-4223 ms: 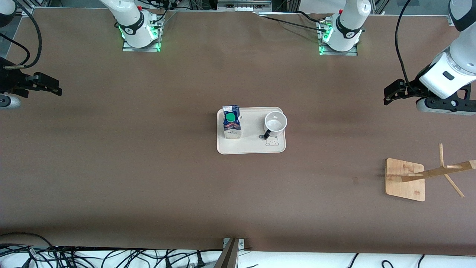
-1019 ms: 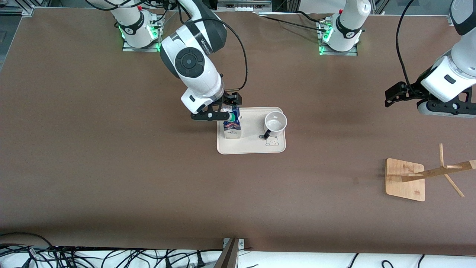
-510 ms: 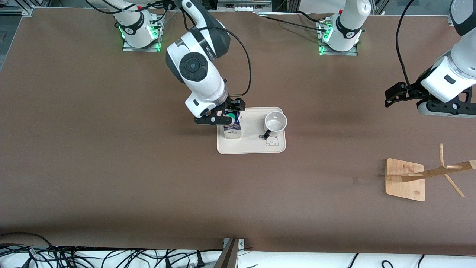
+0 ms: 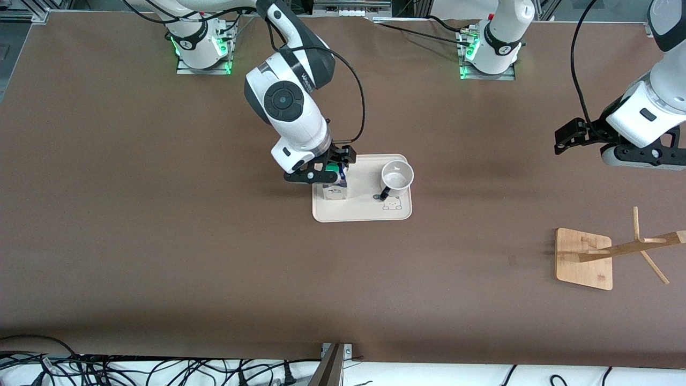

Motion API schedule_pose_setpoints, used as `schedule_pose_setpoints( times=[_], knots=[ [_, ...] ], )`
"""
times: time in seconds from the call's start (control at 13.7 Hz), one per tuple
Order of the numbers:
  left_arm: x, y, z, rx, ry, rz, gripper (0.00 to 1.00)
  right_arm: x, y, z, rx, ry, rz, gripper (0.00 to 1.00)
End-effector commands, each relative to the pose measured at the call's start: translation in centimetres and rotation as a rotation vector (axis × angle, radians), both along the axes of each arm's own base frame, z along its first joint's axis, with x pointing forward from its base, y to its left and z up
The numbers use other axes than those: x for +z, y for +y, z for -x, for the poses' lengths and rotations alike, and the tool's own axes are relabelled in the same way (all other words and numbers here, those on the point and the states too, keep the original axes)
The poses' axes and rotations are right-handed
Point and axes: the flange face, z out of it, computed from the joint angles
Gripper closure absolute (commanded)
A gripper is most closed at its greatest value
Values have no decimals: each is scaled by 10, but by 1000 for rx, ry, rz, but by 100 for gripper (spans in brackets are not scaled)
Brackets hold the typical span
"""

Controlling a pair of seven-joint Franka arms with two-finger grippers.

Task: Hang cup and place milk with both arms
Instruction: 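Lower the right gripper around the milk carton and close it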

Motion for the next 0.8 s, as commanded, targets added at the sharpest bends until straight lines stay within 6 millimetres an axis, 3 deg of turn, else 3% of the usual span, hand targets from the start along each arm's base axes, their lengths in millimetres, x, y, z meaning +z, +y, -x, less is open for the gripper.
schedule_pose_setpoints(
  times=[0.0,0.73],
  knots=[
    [5,0,-5,-1,-5,16,0,-10,2,-8,10,-18,-6,0],
    [3,0,-5,-1,-2,16,0,-19,10,-15,-1,-78,-45,0]
  ],
)
